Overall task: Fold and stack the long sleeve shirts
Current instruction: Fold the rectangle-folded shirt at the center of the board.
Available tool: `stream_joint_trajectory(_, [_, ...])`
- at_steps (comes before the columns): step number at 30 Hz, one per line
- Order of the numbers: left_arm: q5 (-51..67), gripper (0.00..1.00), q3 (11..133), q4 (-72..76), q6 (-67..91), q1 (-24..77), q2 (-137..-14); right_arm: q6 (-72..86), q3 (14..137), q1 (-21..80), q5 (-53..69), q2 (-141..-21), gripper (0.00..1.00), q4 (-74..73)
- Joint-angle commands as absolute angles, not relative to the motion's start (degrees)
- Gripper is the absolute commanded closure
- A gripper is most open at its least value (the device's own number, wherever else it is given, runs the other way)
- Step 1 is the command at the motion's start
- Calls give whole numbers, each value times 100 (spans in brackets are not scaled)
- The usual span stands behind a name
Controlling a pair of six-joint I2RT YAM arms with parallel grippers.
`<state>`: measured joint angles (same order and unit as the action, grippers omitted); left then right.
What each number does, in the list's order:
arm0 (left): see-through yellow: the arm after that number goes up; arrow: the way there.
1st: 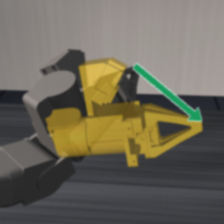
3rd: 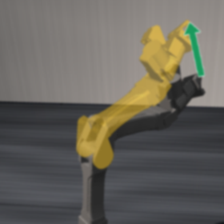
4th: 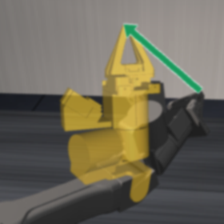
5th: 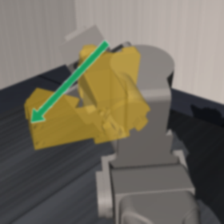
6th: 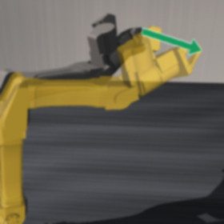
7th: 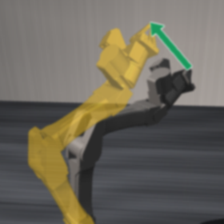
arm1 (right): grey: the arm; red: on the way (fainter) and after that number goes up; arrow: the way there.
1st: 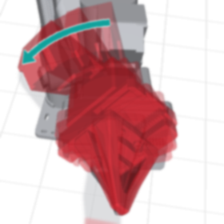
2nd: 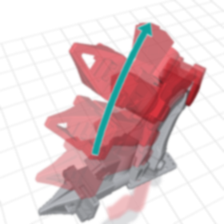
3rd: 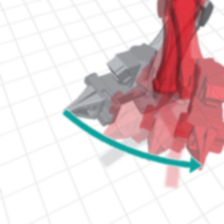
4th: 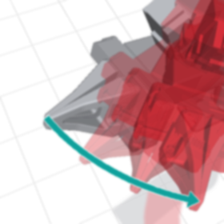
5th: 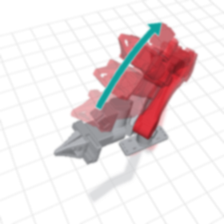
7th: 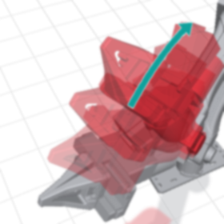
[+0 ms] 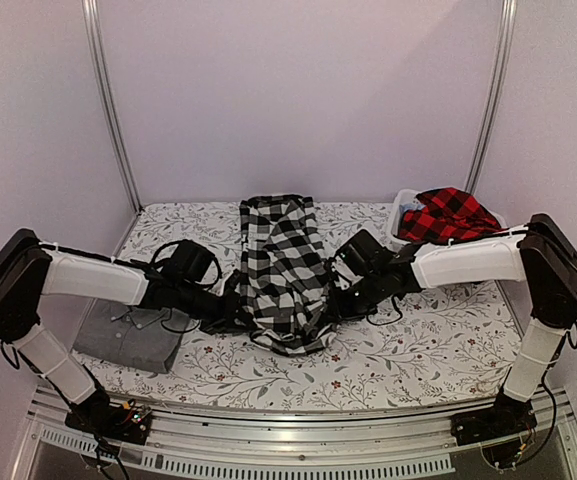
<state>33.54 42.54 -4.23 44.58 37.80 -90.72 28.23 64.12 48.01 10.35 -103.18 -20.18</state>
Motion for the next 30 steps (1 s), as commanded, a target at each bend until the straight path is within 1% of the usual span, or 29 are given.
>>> stream_joint_trajectory(1, [3228, 100, 4482, -490, 4360, 3741, -8883, 2687, 6708, 4896, 668, -10079, 86, -2114])
stream_joint_trajectory(4, [3119, 100, 4645, -517, 4299, 3674, -8940, 2610, 6942, 4896, 441, -10166, 86, -2139])
stream_joint_trajectory(8, [3004, 100, 5027, -497, 4171, 3464, -9253, 2429, 7568, 4897, 115, -10533, 86, -2170])
stream_joint_trajectory(11, [2919, 100, 5465, -429, 4099, 3283, -9654, 2300, 8047, 4860, -284, -10910, 86, -2171])
stream_joint_trajectory(16, [2553, 100, 6329, -378, 3941, 2978, -10324, 2112, 8945, 4607, -584, -11541, 86, -2129])
stream_joint_trajectory(21, [2180, 100, 7328, -415, 3906, 2562, -11138, 1992, 9860, 4186, -651, -12149, 85, -2093])
stream_joint_trajectory(25, [2062, 100, 7826, -389, 3981, 2323, -11661, 2044, 10203, 3894, -486, -12578, 84, -2092])
stream_joint_trajectory(26, [2063, 100, 7907, -406, 3989, 2279, -11777, 2068, 10252, 3833, -450, -12643, 83, -2092])
stream_joint_trajectory(30, [2060, 100, 8134, -371, 3995, 2162, -12063, 2021, 10362, 3685, -283, -12851, 60, -2022])
